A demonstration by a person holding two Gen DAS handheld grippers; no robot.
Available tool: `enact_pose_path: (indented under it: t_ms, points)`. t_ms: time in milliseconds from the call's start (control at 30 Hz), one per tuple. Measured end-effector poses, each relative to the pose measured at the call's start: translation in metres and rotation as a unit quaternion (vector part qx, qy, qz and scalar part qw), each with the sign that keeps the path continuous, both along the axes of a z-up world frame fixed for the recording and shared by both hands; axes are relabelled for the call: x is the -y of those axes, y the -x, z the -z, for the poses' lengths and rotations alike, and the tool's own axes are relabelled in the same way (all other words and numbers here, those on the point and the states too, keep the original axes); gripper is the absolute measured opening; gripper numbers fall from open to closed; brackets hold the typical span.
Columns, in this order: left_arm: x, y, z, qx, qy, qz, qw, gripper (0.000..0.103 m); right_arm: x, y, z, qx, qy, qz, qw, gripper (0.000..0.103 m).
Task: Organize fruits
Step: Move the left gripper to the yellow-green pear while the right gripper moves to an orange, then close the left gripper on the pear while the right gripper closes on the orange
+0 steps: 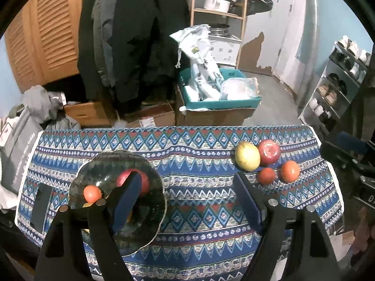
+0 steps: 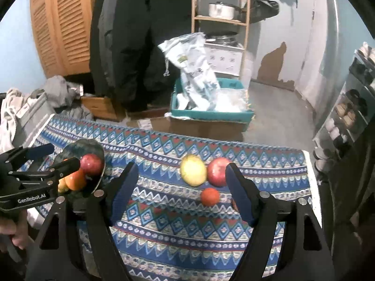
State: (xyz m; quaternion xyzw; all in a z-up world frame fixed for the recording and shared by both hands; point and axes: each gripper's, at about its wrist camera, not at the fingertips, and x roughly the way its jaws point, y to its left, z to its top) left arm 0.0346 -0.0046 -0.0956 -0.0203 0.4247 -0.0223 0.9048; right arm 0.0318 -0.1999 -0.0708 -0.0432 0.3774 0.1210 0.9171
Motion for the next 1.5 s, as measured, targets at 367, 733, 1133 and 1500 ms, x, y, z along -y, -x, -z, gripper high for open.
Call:
enact_pose_path:
  t_ms: [367,733,1133,1500]
  points:
    - [0.043,-0.009,0.005,-0.013,-0.007,0.033,0.9994,0.085,0.056,0.0,0.007,-0.001,0.012,0.052,0.999,0.078]
    - [0.069,-0.017,0.014,-0.023,-0.02,0.051,0.9982,0.085,0.09,-0.004,0.025,-0.021,0.007,0.078,0.997,0.078]
    - [0.077,-0.041,0.031,-0.043,-0.026,0.059,0.997,0.085,0.12,-0.025,0.056,-0.067,0.019,0.1,0.993,0.08]
    - [0.085,-0.076,0.079,-0.083,-0.022,0.059,0.9946,0.085,0.126,-0.07,0.121,-0.136,0.018,0.089,0.986,0.08]
